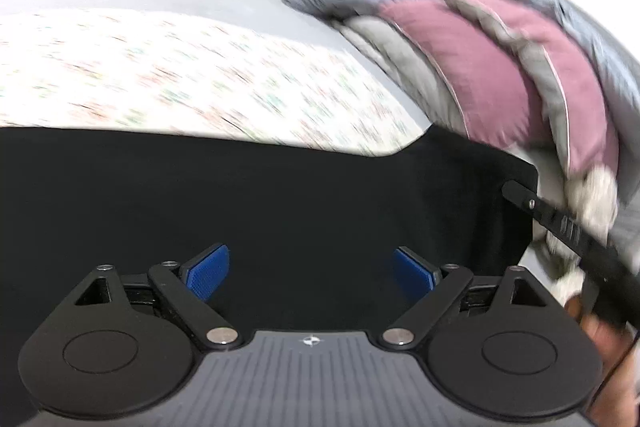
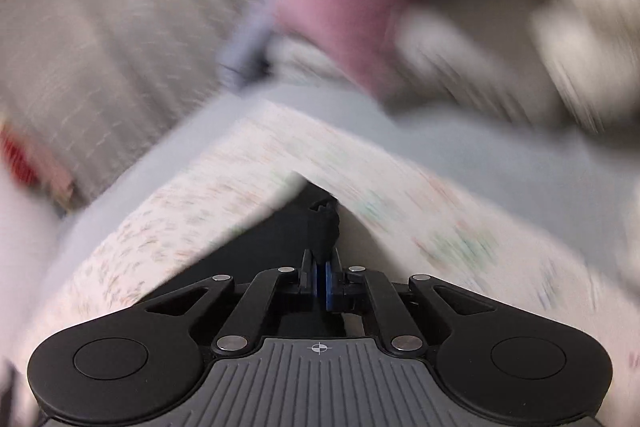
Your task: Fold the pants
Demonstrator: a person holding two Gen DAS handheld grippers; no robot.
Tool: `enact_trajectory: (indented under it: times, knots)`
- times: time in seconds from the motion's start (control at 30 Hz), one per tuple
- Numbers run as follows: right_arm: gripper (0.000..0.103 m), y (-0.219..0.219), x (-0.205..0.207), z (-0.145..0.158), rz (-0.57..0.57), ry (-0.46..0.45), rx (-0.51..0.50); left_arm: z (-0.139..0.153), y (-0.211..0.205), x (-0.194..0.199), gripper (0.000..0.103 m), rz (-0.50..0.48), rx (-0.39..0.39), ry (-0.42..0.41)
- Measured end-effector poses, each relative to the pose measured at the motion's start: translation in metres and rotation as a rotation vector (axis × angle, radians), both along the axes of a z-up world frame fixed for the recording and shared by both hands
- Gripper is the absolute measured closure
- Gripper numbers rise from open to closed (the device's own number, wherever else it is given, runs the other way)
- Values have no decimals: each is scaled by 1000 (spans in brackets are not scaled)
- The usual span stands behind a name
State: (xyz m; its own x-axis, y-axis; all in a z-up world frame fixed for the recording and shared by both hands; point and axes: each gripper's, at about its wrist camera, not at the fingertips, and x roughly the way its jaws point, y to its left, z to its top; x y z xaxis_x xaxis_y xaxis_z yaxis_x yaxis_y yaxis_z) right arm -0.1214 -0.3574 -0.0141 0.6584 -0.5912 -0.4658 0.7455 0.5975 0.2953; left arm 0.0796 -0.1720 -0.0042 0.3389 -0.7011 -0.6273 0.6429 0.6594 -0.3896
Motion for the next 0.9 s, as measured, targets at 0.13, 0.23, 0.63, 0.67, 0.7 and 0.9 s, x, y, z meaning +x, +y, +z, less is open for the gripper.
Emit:
enact_trajectory:
  times: [0.13,0.23,0.63,0.67,0.7,0.9]
  knots:
    - [98,107,53,16,303,133,-438,7,65,24,0,117,-57,33]
    - [98,190,88,-14,602,316,-652,-8,105,39,0,212,-88,94]
    - [70,259,111,-75,834,564,-754,-38,138,51,0,258,-59,268]
    - [64,258,112,-75,824,562,-749,-39,134,53,0,247,-60,276]
    - [61,257,112,-74,818,561,-747,-39,130,52,0,236,-62,280]
    - [86,257,117,-73,859,567,-663,-44,110,48,0,176,-124,359]
